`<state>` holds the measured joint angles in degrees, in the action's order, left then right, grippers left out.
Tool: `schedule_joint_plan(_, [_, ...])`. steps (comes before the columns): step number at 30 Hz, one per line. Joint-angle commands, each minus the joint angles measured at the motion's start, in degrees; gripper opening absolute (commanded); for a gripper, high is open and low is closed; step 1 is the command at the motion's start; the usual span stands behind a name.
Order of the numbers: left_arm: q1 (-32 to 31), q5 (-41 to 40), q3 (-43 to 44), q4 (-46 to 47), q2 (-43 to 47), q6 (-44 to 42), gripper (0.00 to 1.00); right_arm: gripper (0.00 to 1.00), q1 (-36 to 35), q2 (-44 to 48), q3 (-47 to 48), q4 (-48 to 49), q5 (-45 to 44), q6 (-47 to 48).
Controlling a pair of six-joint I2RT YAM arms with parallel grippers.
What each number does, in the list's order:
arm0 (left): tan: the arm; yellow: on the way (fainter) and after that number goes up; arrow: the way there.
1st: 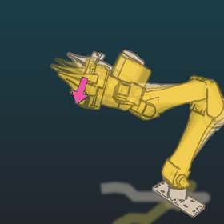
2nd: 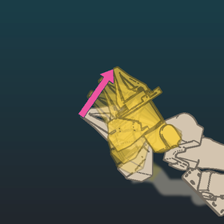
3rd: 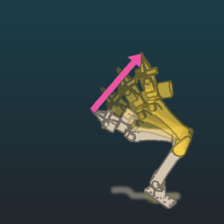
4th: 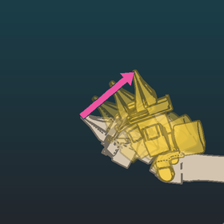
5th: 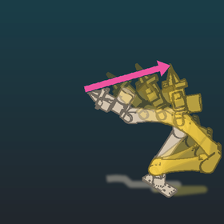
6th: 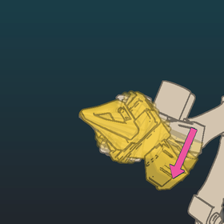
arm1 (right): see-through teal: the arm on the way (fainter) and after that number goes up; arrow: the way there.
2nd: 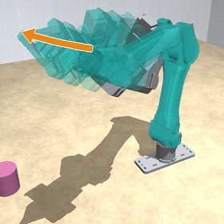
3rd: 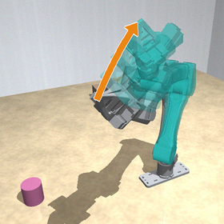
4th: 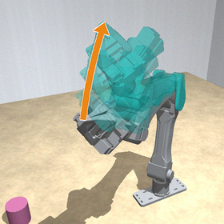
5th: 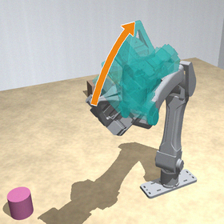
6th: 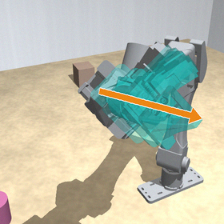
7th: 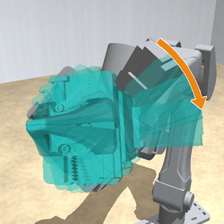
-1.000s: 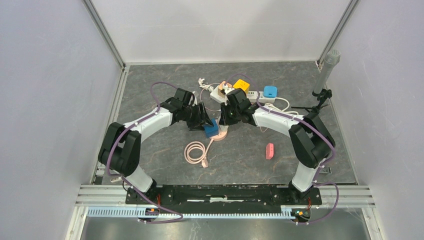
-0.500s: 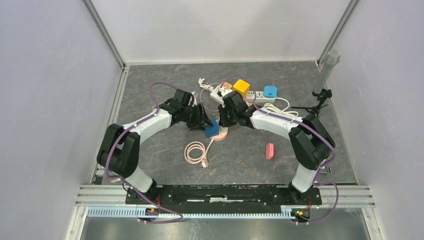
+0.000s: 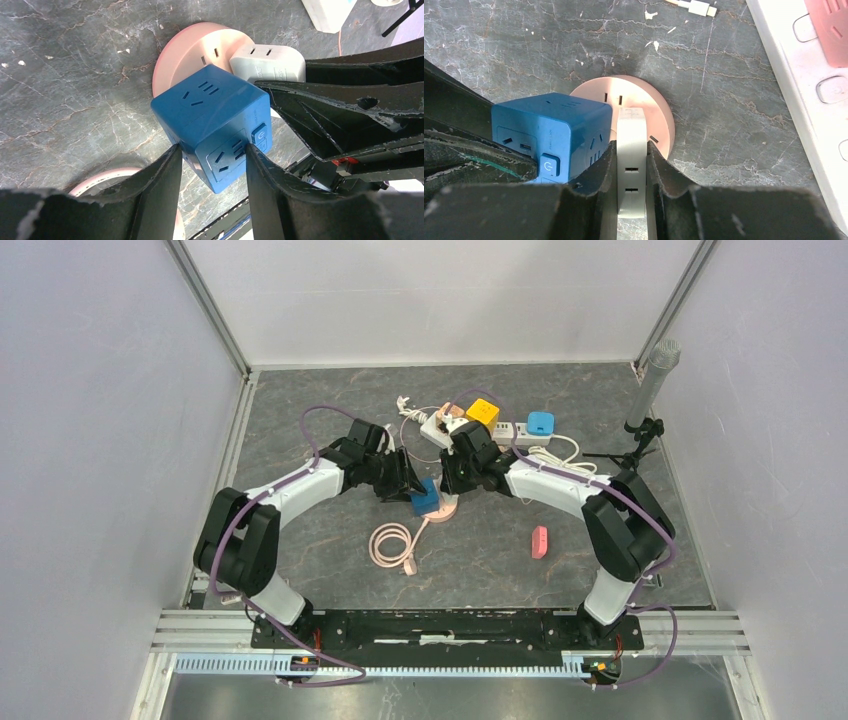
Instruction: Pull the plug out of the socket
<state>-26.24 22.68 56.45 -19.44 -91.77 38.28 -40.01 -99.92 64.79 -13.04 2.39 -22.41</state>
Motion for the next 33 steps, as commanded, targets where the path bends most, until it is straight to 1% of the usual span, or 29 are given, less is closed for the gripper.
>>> schedule_joint_plan(1, [-0.22,-10.71,-3.68,-8.05,-4.11,-3.92,0.54,0.0,0.89,6.04,0.31,4.36,5.59,-1.33])
schedule_joint_plan(3, [-0.22,-10.67,-3.63,-8.07,-4.44,-4.09,0.54,0.0,0.05,5.93,0.53,4.09,3.43,-1.34])
schedule_joint_plan(6, [-0.22,-11.12,-2.98,-8.71,-5.02,-4.29,0.54,0.0,-3.62,3.89,2.3,0.72,-3.37,1.2])
schedule_joint_plan(7, [-0.22,-11.29,-2.73,-9.04,-5.25,-4.4,0.54,0.0,-4.24,3.42,2.48,-0.03,-4.4,1.37])
schedule_joint_plan(11, [-0.22,-11.84,-2.61,-9.47,-5.41,-4.71,0.53,0.0,-3.84,4.56,0.22,2.22,-1.34,-0.28])
schedule_joint_plan(13, [-0.22,-11.79,-2.61,-9.49,-5.61,-4.71,0.53,0.0,-2.15,5.55,0.0,3.06,1.68,-1.32])
schedule_joint_plan(17, [-0.24,-11.56,-2.48,-9.65,-6.11,-4.56,0.53,0.0,1.32,6.94,-2.91,8.72,10.44,-5.35])
schedule_joint_plan(22, [-0.23,-11.6,-2.13,-9.66,-6.65,-4.54,0.53,0.0,-2.88,3.96,-0.59,5.02,4.52,-2.2])
schedule_joint_plan(26, [-0.3,-11.68,-1.7,-10.06,-7.13,-4.53,0.53,0.0,-3.02,3.95,-0.17,4.55,4.28,-1.99])
schedule_joint_plan(28, [-0.33,-11.63,-1.52,-10.26,-7.43,-4.85,0.53,0.0,-1.82,5.06,-0.26,5.62,6.58,-2.64])
schedule_joint_plan(30, [-0.31,-11.36,-1.36,-10.73,-7.88,-5.46,0.54,0.0,0.85,6.09,-2.69,10.09,12.77,-5.64])
schedule_joint_plan(31, [-0.3,-11.33,-1.34,-10.87,-7.95,-5.79,0.54,0.0,1.58,6.34,-3.85,12.4,14.32,-7.05])
schedule_joint_plan(33, [-0.3,-11.43,-1.5,-11.06,-7.95,-6.19,0.54,0.0,1.51,5.67,-3.98,12.48,13.78,-7.25])
